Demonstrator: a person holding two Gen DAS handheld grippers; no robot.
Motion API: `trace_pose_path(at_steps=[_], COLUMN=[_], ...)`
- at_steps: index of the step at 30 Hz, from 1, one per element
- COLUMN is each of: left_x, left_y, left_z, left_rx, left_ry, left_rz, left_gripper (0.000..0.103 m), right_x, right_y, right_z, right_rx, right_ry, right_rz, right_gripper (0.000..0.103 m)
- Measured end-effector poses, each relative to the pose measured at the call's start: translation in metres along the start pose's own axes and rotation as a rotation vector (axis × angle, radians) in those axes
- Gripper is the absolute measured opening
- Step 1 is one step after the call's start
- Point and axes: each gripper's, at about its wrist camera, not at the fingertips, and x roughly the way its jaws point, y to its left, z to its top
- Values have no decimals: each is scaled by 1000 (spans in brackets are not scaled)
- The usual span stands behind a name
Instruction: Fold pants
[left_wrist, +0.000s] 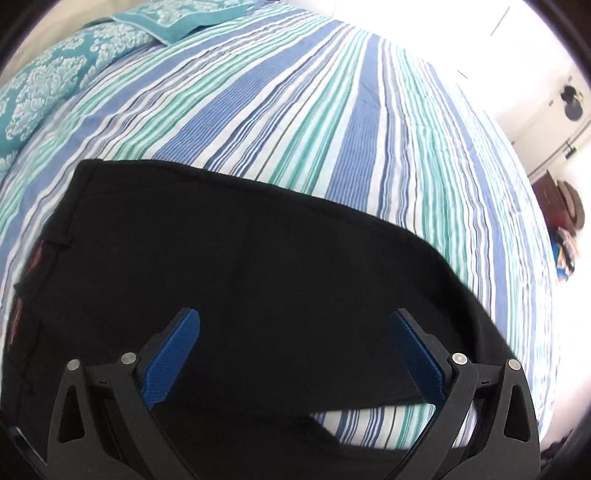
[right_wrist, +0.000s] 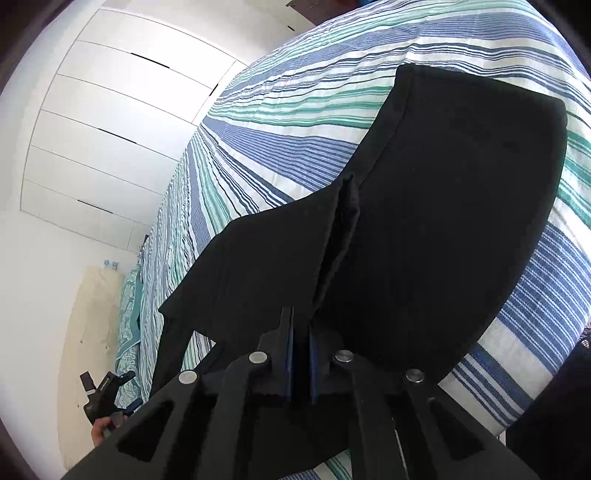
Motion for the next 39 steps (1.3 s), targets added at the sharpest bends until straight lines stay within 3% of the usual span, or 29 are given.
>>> trace_pose_path(at_steps=[7,11,15,18,20,21,23,25,26,27,33,36,39], left_x=[46,75,86,89,90,92,96,94,92,88,12,-59,-104], left_y=[13,17,27,33,33,33,35,38,40,44,62,65,63], left_z=[41,48,56,67,73,74,74,71,69,65,38,6,-41], left_rx=[-158,-237,-328,-343,-322,-312,-302,-292,-285,-284,-219,-165,-81], left_ry=[66,107,92,79,79,89,113,110,103,95,-13,-103,-185], left_rz=[-82,-98,-127,-129,-117,-111,-83,-34,4,2,-106,-184,-167], left_gripper=[102,102,102,101,88,73,62,39,12,6,4,4,5], right_x=[-53,-66,-78,-79,-88,-93,-100,-108,-111,-113,-82,-76,-81], right_y=[38,38,39,49,52,54,58,60,60,60,35,34,38], right_z=[9,12,15,14,12,12,12,12,11,10,25,50,84], right_rx=[-299,-308,-304,-334,-368,-387,-424,-452,-463,-473,-371,-359,-335], right_ry=[-144,-162,-190,-208,-221,-228,-243,-256,-260,-261,-155,-149,-145], right_rz=[-14,25,118,152,163,169,178,187,187,184,78,93,155], right_gripper=[7,7,7,7,7,7,7,7,7,7,7,7,7])
